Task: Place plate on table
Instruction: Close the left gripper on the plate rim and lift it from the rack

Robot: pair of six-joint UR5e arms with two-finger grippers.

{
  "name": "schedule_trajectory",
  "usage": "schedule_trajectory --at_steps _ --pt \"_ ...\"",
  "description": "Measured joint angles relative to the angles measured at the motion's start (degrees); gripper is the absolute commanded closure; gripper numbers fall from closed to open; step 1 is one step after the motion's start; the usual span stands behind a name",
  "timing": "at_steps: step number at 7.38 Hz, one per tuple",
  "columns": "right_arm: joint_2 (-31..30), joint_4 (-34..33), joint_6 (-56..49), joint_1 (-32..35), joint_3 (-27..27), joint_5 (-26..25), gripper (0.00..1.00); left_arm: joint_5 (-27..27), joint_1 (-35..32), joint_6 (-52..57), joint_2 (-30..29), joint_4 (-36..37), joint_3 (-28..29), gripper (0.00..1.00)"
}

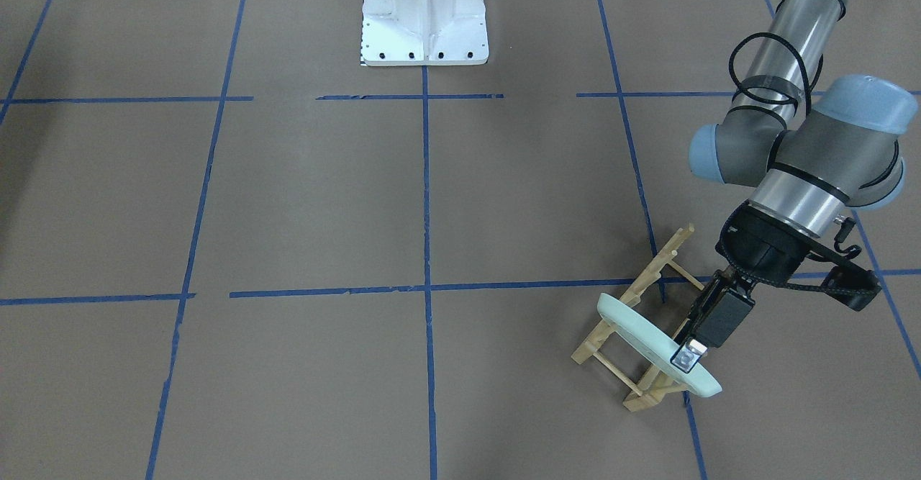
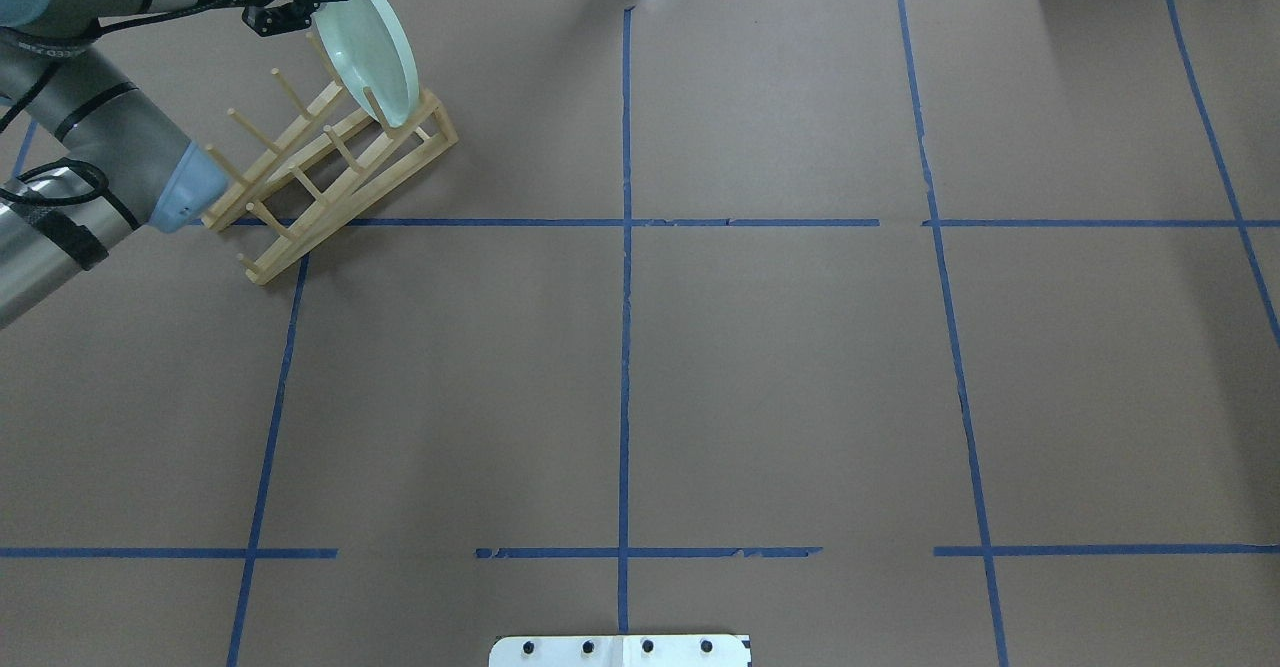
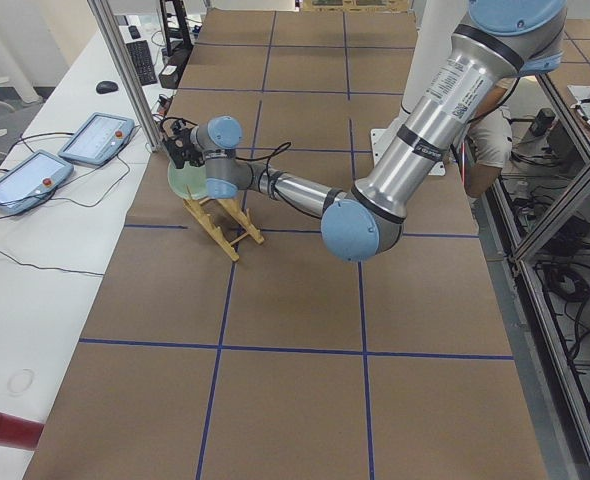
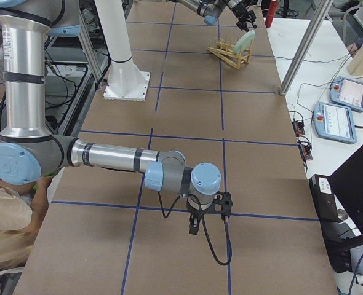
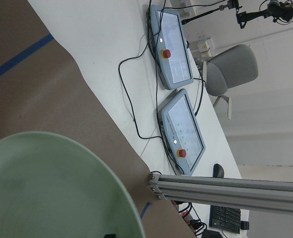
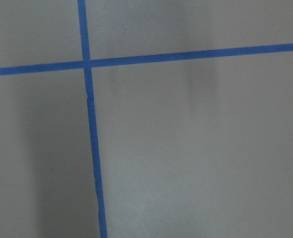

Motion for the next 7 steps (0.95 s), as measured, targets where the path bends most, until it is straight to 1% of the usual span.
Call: schedule_trajectory --at_steps 4,5,6,7 --pt "0.0 0.0 0.0 0.0 0.0 0.0 0.00 0.0 -0.1 -0.2 -0.2 0.1 -1.1 1.00" --pt "0.0 0.0 0.0 0.0 0.0 0.0 0.00 0.0 -0.5 -0.5 -0.2 0.5 -3.3 1.00" --pt "0.0 0.0 0.0 0.0 0.0 0.0 0.00 0.0 -1.2 -0.7 -0.1 2.1 -6.7 1.00" --pt "0.0 0.0 0.0 0.0 0.0 0.0 0.00 -0.2 -1.8 -1.0 -0.1 5.6 -10.9 1.00"
